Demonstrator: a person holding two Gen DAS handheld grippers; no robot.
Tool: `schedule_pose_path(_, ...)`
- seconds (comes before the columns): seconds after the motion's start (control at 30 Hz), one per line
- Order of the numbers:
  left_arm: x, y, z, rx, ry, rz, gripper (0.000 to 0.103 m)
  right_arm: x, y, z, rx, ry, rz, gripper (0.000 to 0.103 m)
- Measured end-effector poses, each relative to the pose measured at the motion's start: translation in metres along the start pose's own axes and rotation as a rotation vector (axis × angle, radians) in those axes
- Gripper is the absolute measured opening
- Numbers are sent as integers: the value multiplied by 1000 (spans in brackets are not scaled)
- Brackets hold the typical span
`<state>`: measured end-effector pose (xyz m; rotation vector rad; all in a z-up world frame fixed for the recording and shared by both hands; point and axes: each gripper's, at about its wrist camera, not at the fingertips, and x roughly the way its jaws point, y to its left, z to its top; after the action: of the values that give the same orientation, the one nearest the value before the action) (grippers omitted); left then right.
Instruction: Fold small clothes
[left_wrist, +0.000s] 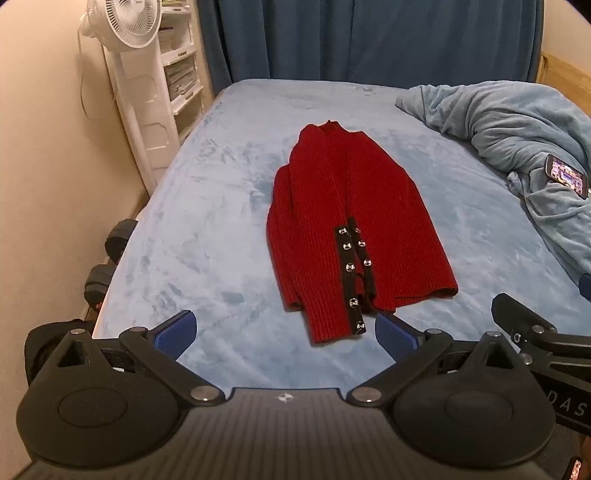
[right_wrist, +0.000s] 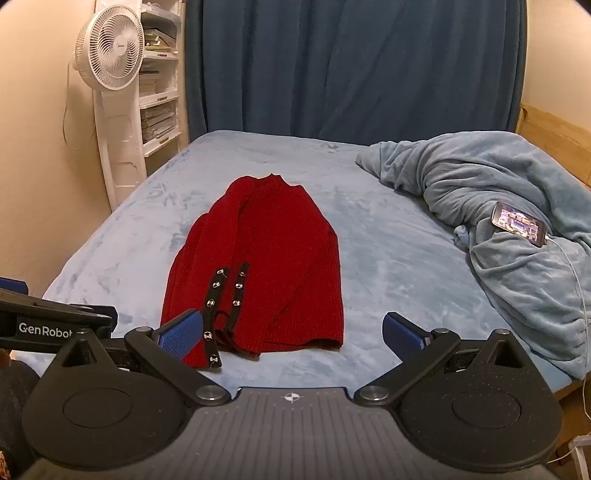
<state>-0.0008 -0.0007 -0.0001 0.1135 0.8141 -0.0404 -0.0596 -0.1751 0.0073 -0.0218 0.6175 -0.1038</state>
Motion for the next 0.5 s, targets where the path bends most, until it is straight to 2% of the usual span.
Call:
schedule_pose_path(0.07, 1, 0, 1, -5, 27, -13, 103, 0, 0, 0, 8, 6, 9, 102)
schedule_pose_path(0.5, 6, -1, -2, -7, 30, -14, 103, 5, -5, 1, 9, 10, 3, 102)
